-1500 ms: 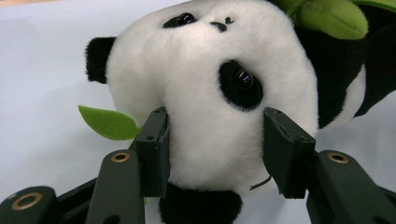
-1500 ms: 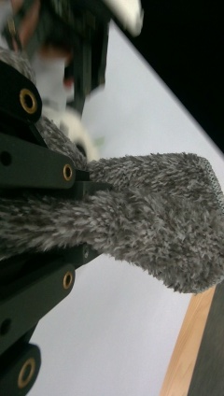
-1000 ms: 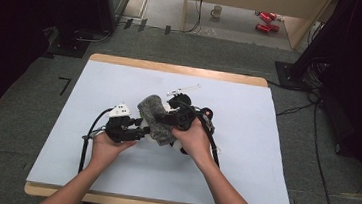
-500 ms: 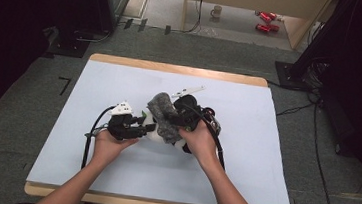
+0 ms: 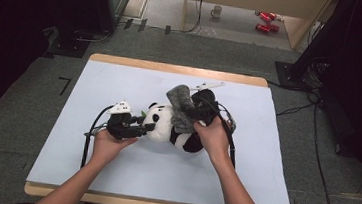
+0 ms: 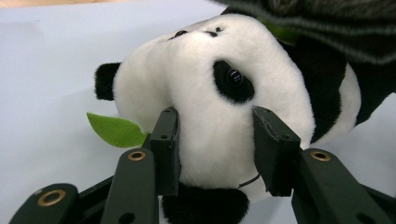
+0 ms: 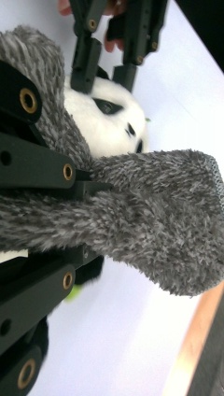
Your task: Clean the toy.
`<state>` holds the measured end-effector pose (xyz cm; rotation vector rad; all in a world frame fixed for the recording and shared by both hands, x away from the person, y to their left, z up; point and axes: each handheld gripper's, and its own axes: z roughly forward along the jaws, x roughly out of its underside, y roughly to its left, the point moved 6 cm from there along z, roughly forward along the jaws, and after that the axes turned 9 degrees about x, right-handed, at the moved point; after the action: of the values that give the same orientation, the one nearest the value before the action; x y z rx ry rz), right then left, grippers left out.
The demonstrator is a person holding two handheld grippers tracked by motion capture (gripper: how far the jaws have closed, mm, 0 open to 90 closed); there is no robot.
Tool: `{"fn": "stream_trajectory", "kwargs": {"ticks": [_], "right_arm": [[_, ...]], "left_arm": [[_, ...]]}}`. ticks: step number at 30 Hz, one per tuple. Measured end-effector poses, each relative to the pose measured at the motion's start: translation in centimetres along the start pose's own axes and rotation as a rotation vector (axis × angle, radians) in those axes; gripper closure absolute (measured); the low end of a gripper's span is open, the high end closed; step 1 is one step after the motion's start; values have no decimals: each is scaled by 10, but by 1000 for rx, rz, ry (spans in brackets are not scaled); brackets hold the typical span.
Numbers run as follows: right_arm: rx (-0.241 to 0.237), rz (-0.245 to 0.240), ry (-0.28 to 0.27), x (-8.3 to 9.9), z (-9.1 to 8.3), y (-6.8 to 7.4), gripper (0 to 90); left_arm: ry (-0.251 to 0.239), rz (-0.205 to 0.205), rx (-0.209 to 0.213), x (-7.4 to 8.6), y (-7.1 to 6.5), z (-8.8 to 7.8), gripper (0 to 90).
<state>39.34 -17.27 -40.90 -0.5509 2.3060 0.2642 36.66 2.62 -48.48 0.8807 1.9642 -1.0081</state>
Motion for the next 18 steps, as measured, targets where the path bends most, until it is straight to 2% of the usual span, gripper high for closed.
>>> {"fn": "stream_trajectory", "kwargs": {"ticks": [2, 4, 7, 8, 9, 10, 11, 12, 14, 15, 18], "right_arm": [[-26, 13, -12, -4, -6, 1, 789], [-53, 18, -35, -9, -14, 8, 789], [-109, -16, -58, -13, -16, 30, 789], [-109, -16, -58, -13, -16, 30, 789], [-150, -29, -49, -12, -12, 46, 788], [-150, -29, -49, -12, -12, 46, 788], [-212, -24, -27, -9, -4, 60, 788], [-235, -20, -5, -6, 0, 66, 787], [-238, -31, 10, -3, 5, 71, 788], [-194, -65, 48, 5, 16, 74, 788], [-186, -71, 49, 11, 25, 71, 788]], "left_arm": [[2, 10, -4, 0, -1, 0, 566], [-2, 14, -7, 1, -2, 0, 566], [-2, 19, -12, 1, -2, 0, 562], [-2, 19, -12, 1, -2, 0, 559], [-7, 26, -17, 1, -3, 0, 555], [-7, 26, -17, 1, -3, 0, 554], [-7, 30, -23, 1, -4, 0, 553], [-8, 33, -24, 1, -4, 0, 552], [-8, 35, -25, 1, -5, 0, 550], [-2, 35, -32, 1, -5, 1, 550], [5, 41, -36, 3, -4, 2, 549]]}}
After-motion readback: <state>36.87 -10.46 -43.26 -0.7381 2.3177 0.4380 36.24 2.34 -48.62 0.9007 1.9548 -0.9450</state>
